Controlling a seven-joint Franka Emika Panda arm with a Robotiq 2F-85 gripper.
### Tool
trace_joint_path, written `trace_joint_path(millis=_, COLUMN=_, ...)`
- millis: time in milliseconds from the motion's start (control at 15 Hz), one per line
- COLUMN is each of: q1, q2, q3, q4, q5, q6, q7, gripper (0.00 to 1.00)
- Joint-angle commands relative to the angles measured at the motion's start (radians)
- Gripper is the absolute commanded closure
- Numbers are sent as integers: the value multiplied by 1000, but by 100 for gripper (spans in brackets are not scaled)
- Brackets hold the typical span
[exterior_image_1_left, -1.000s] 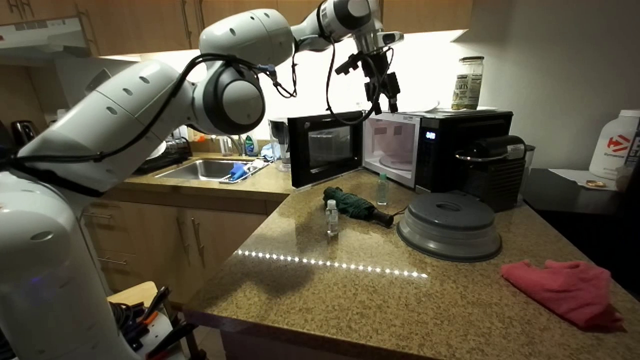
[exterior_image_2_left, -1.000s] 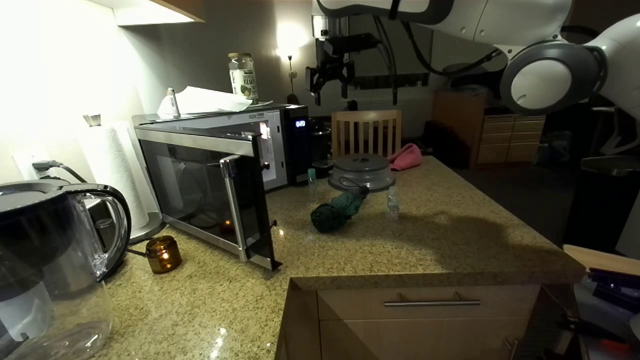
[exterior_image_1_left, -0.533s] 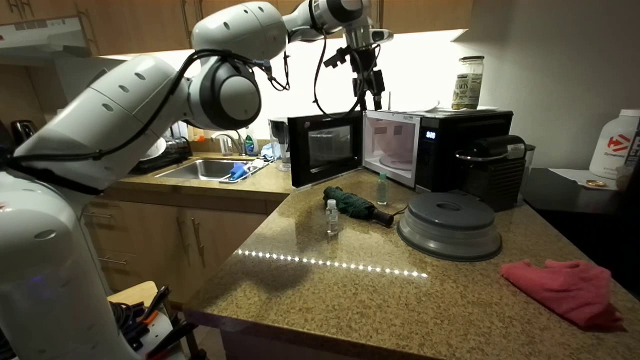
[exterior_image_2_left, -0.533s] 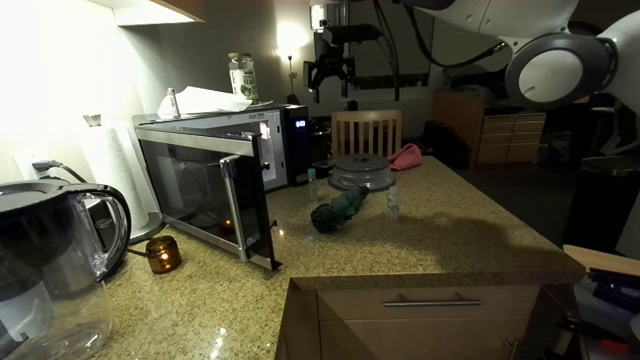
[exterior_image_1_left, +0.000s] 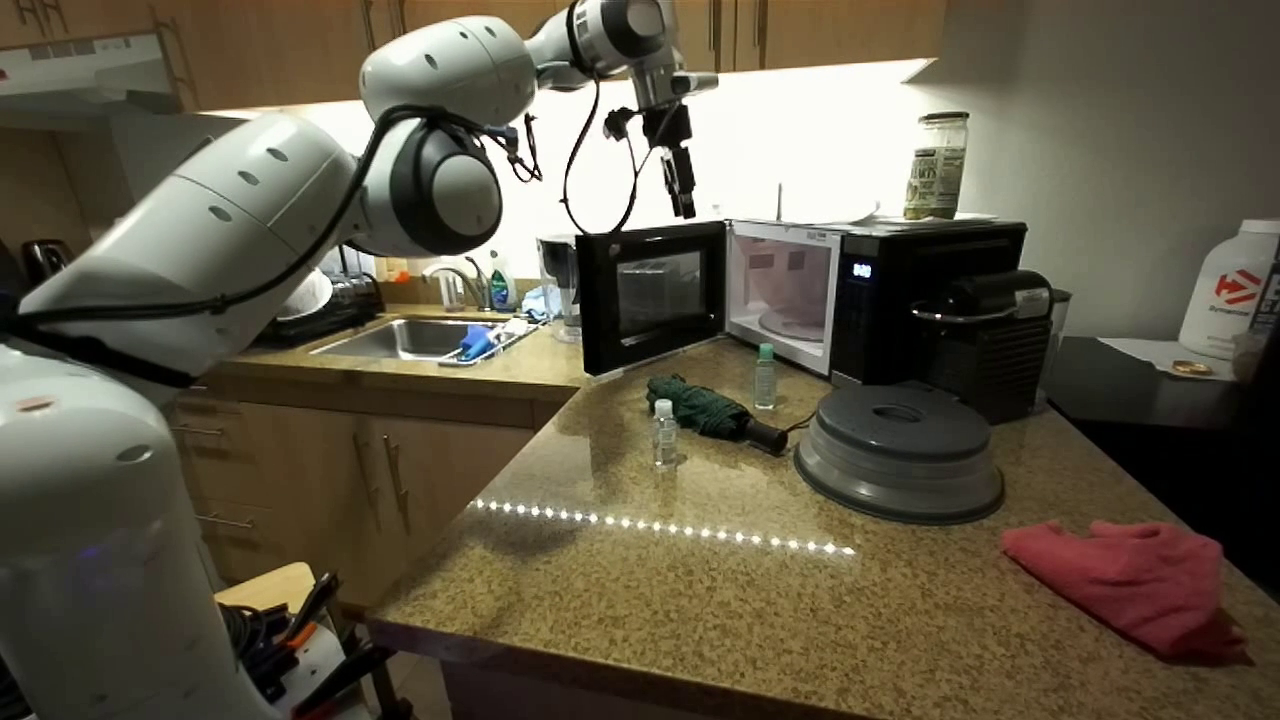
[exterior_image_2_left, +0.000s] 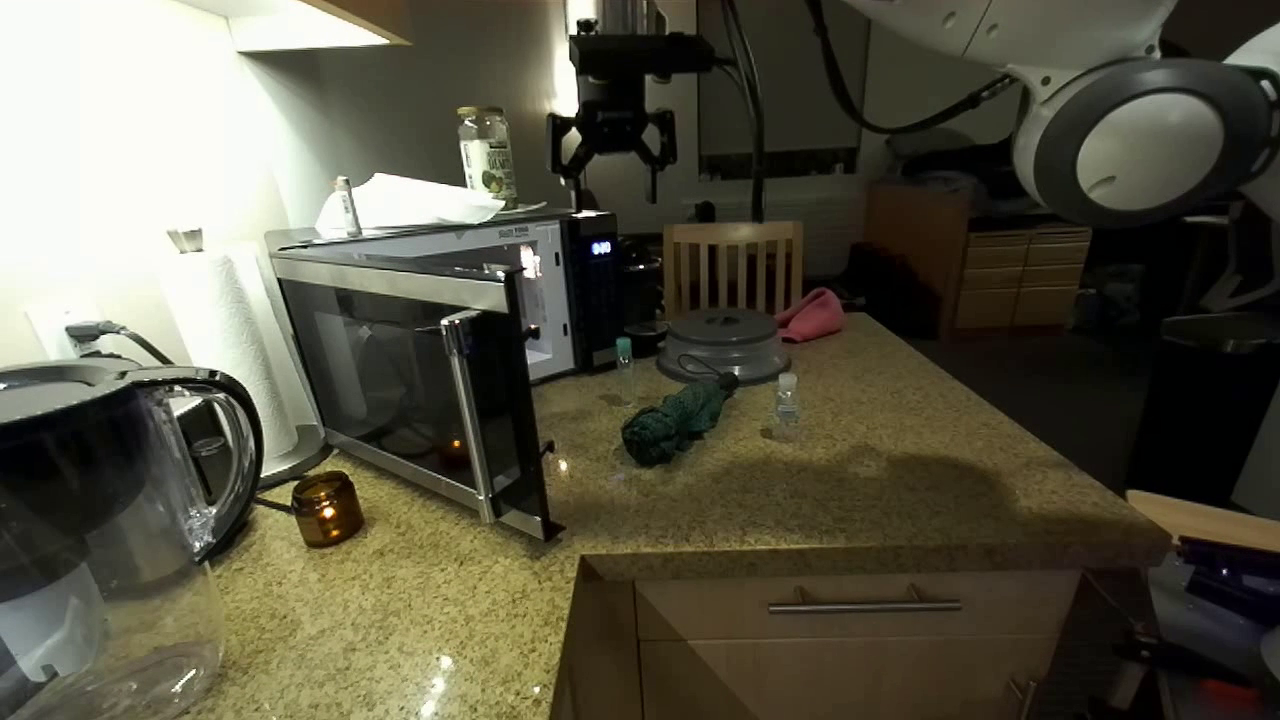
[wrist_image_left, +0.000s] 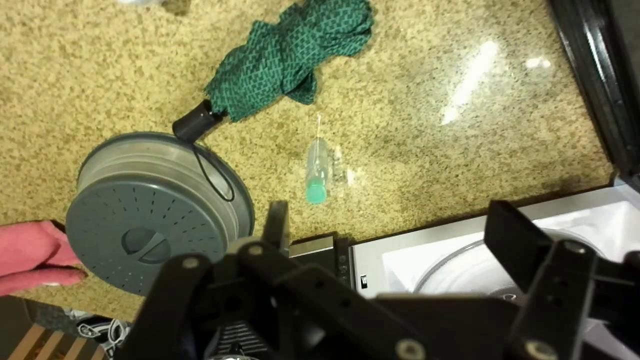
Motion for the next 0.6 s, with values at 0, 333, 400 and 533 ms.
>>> trace_joint_path(millis=0, q1=49, q2=0, q3=-16, q4=-4, q5=-24, q6=8, q7=134, gripper=0)
trace_joint_path(millis=333, q1=66, q2=-1, q3=-16, q4=-6, q5=-40, q6=2, q7=166, gripper=0)
trace_joint_path(millis=400, q1=67, q2=0, q3=-17, q4=-6, q5=-40, q6=2, q7=168, gripper=0)
trace_joint_path(millis=533, q1=65, q2=0, q3=-20, q4=-6, q5=-41, q6=2, q7=168, gripper=0)
